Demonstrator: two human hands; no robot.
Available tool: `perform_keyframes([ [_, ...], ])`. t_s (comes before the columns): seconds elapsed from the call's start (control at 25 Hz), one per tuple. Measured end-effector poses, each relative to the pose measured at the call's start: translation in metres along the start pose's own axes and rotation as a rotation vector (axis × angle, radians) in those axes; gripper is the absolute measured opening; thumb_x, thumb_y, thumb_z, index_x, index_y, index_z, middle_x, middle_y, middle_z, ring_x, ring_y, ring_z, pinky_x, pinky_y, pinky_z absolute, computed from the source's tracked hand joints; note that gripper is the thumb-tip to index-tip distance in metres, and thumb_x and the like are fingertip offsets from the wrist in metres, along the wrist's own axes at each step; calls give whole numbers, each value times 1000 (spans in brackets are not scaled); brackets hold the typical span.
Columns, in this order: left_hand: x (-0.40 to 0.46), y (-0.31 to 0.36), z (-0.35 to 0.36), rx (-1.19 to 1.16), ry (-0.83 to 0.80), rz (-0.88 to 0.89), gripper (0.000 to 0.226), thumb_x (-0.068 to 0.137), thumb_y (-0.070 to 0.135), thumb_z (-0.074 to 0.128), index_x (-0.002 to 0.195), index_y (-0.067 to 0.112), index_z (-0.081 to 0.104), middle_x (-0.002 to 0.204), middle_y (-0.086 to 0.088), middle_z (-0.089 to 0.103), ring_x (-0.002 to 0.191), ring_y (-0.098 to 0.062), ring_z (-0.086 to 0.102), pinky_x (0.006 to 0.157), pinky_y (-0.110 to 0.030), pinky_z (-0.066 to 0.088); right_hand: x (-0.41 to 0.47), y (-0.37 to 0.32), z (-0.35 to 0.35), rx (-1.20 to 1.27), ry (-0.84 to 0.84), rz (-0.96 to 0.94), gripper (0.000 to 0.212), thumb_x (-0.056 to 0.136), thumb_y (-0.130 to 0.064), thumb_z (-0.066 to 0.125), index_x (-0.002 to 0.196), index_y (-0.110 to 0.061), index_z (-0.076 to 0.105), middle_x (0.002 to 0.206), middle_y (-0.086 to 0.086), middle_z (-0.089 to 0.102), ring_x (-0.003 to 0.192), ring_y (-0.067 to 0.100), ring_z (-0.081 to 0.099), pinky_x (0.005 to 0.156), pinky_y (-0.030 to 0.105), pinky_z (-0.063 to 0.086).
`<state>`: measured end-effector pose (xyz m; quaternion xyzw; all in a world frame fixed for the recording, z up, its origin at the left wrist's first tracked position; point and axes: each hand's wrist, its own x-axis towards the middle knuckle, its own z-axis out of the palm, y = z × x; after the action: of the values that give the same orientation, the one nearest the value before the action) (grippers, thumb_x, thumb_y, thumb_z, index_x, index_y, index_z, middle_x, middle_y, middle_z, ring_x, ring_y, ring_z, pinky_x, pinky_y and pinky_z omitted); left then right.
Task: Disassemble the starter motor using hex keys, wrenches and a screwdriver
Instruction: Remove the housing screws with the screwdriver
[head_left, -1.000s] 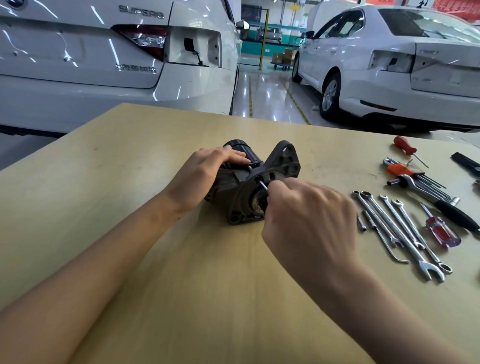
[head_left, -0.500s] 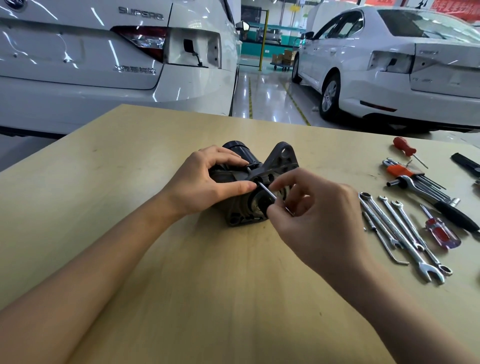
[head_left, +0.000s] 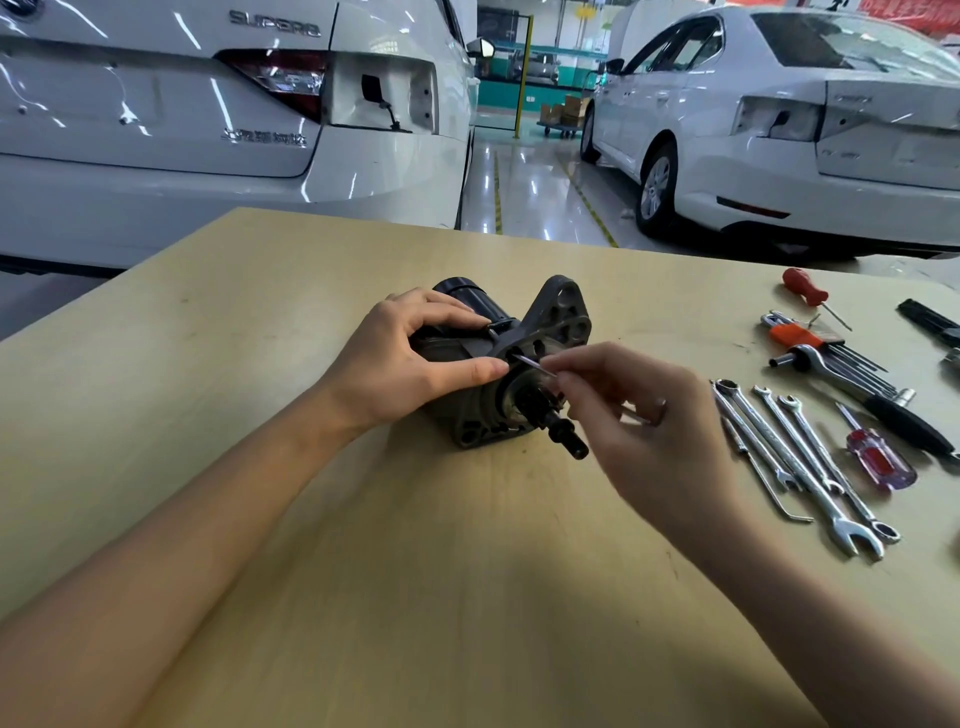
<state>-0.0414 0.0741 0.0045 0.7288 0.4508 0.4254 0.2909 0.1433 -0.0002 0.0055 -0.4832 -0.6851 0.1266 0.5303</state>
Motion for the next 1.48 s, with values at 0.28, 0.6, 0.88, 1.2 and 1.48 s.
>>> perform_keyframes([
  [0.28,0,2,-1,13,-12,9,45,60,36,82,101,20,73,111,8,64,115,-12,54,105,-34,40,-6,7,-3,-754,-141,-599,22,67,9,71,82,-4,61,78,6,66,71,29,59,69,37,48],
  [0.6,1,1,-1,9,5,5,36,65,26,85,98,21,73,107,11,64,110,-7,56,99,-21,42,-6,-7,-1,-346,-50,-178,16,80,-30,68,75,-15,72,65,-9,65,61,16,56,63,32,43],
  [0.88,2,0,-1,18,-2,19,36,63,31,84,97,26,71,108,10,64,111,-7,55,97,-18,41,-4,-15,1,1,-190,-28,59,85,-60,32,70,-8,56,65,1,52,62,9,46,56,15,32],
  [1.2,2,0,-2,-2,-11,17,38,61,34,83,96,26,72,107,12,64,101,5,56,85,-3,39,-3,-11,-6,182,-280,217,26,76,-33,46,74,-7,51,69,12,48,62,15,39,54,26,33],
  [1.48,2,-1,-1,-3,-3,13,35,63,29,84,96,27,71,108,12,64,103,2,57,89,-7,39,1,-18,-2,242,-241,311,66,82,-68,21,62,-13,51,56,-13,46,55,1,39,52,7,32],
])
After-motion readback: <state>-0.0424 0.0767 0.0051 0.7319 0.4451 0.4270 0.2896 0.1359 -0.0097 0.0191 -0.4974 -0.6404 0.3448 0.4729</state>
